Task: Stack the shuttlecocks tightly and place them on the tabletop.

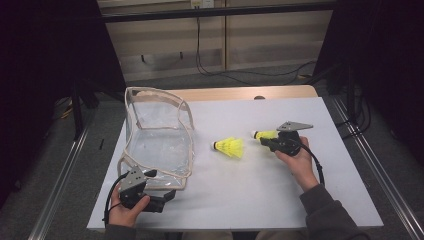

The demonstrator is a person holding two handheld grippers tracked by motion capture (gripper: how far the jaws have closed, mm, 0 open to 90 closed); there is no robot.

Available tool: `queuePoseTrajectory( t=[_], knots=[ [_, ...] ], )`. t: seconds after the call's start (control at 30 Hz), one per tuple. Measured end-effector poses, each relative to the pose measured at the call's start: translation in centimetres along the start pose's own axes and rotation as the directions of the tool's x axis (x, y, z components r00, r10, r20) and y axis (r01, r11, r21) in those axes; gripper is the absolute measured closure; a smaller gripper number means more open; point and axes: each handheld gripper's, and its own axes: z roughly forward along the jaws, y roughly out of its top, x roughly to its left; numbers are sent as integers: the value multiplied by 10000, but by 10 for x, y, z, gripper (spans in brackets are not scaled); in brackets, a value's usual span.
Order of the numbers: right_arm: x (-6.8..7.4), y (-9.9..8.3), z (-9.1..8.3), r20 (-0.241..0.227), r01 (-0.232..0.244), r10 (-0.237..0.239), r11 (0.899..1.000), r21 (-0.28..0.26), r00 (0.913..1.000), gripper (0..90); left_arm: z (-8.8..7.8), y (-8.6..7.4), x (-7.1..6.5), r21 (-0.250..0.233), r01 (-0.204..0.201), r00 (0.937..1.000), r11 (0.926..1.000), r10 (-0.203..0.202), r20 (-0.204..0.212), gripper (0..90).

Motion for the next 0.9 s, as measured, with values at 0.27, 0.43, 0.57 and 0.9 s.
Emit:
queuePoseTrajectory(
  t=[0.27,0.43,0.57,0.9],
  knots=[
    [0,-1,-2,-14,-11,11,10000,-20,10000,882,0,3,-2,-53,-21,10000,10000,21,-14,36],
    [3,-1,-1,-35,64,-64,10000,6,10000,882,0,4,-3,-74,-1,10000,10000,1,-12,35],
    [3,-1,0,-53,63,-63,10000,15,10000,882,0,5,-3,-25,0,10000,10000,0,-25,33],
    [7,-2,2,-159,112,-111,9999,59,9998,882,0,7,-4,-57,-17,10000,10000,17,-35,33]
  ],
)
